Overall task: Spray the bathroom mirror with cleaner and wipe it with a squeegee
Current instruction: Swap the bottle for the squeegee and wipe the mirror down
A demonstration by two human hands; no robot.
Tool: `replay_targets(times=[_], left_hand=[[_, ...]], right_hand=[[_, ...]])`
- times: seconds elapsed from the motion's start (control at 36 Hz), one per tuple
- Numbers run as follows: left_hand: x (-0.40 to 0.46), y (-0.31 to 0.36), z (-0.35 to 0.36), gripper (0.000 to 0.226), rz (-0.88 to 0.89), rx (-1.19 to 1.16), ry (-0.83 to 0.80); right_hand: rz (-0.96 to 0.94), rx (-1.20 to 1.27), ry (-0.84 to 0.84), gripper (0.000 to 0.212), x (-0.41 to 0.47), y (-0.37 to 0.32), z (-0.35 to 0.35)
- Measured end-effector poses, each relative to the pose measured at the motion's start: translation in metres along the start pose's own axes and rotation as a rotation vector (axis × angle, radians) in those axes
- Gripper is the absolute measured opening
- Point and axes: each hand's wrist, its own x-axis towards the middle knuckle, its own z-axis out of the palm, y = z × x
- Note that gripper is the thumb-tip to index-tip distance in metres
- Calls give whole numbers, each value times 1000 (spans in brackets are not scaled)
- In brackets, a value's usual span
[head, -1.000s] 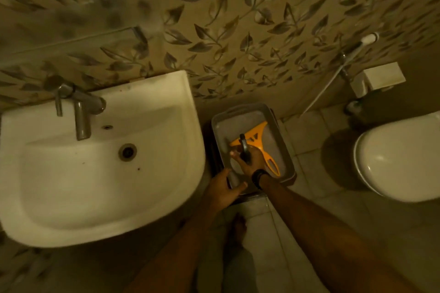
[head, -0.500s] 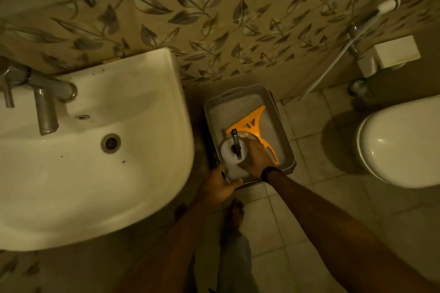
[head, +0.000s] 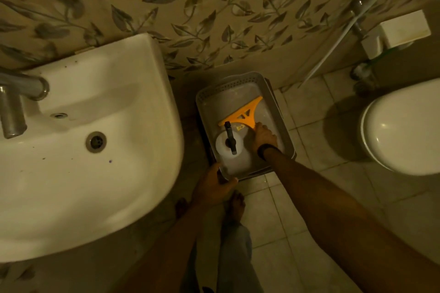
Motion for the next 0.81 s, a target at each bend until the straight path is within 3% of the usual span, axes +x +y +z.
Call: replay_targets(times=[0.28, 0.53, 0.64, 0.75, 0.81], left_hand=[[-46, 53, -12, 73, 52, -66, 50], [-110, 141, -65, 59, 309, 46, 206], [-143, 173, -99, 79, 440, 37, 281], [-102, 166, -134, 106, 541, -10, 324], [-136, 182, -159, 117, 572, 1, 350]], right_hand=[[-136, 65, 120, 24, -47, -26, -89], [-245, 173, 367, 41, -127, -87, -195], [-256, 351, 477, 45, -173, -117, -231], [-370, 490, 640, 46, -215, -154, -262], [-418, 519, 700, 40, -234, -178, -278]])
